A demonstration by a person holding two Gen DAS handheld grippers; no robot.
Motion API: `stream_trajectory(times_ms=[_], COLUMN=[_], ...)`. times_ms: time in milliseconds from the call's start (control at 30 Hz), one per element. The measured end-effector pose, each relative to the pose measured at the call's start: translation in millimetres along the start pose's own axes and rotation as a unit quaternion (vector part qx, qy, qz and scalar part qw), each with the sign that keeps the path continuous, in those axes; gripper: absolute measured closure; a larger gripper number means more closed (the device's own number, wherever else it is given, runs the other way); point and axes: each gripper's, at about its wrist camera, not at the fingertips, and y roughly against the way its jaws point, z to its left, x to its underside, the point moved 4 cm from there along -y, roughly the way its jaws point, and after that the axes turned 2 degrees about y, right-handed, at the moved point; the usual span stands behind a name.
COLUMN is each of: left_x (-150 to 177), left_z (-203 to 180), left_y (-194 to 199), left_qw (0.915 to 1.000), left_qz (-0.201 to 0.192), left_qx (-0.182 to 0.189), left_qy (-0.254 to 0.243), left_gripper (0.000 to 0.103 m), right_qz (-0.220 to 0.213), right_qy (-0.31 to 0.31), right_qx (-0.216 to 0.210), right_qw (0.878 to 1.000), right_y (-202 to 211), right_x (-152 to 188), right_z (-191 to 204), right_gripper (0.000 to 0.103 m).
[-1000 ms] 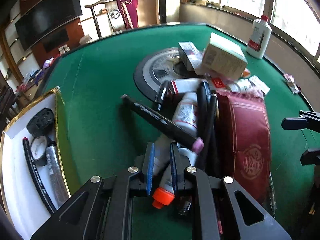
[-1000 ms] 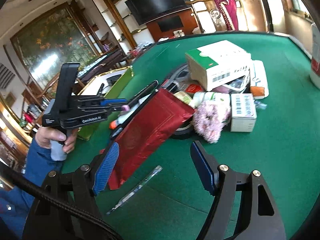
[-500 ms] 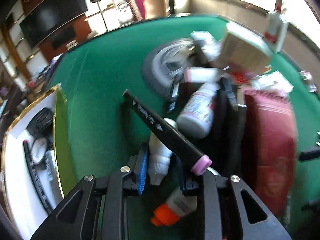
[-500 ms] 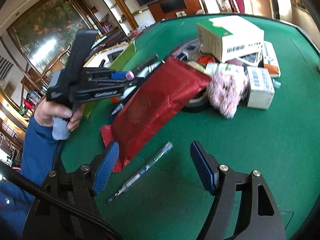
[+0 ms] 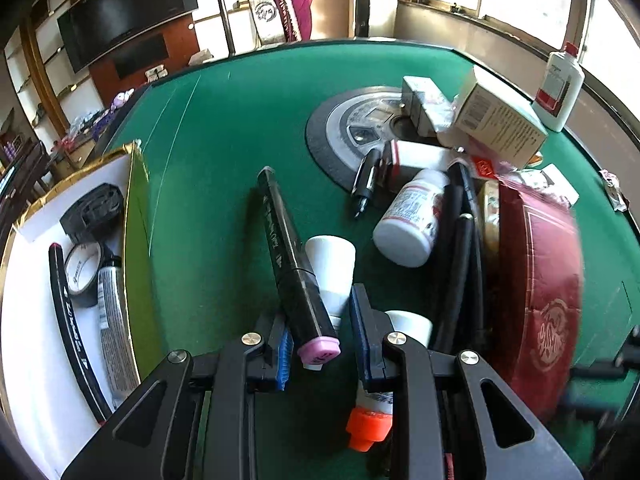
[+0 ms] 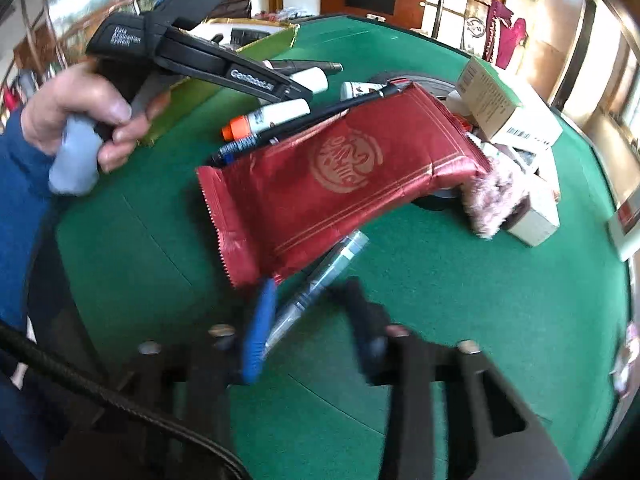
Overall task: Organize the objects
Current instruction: 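Grasp the white plastic bottle with the left tool while the right tool grasps the clear pen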
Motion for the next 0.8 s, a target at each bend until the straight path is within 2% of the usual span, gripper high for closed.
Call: stream_trajectory(times_ms=[167, 233, 367, 467, 567, 667, 800], left_x=[-4, -4, -2, -4, -8, -11, -15], left_z=[-2, -3, -4, -2, 5, 11, 19], left_y=[-10, -10, -9, 0, 9, 17, 39], left_qw=[0.9998, 0.9998, 0.9997, 0.9998, 0.999, 0.9978, 0.9932], left_qz=[0.007, 0.004, 0.001, -0.012, -0.021, -0.032, -0.061], left_qx=[-0.018, -0.021, -0.023, -0.01, 0.023, 0.04, 0.075], left_qy=[-0.001, 0.0, 0.001, 0.012, 0.033, 0.043, 0.065], left_gripper=[0.081, 0.081, 0.081, 0.082, 0.082, 0.082, 0.081], right_qz=[0.009, 0.004, -0.009, -0.019, -0.028, -0.031, -0.053], right_qy=[-0.055, -0.069, -0.066, -0.078, -0.092, -0.094, -0.101], right_qx=[0.009, -0.002, 0.007, -0.003, -0.013, -0.011, -0.026], right_qw=[0.998, 0.998, 0.998, 0.997, 0.995, 0.995, 0.993], right_y=[7, 10, 13, 21, 25, 25, 38], right_x=[17, 20, 21, 25, 23, 19, 10], right_z=[-45, -50, -48, -49, -51, -48, -46], right_gripper=[0.095, 0.095, 0.096, 0.096, 0.096, 0.096, 0.096])
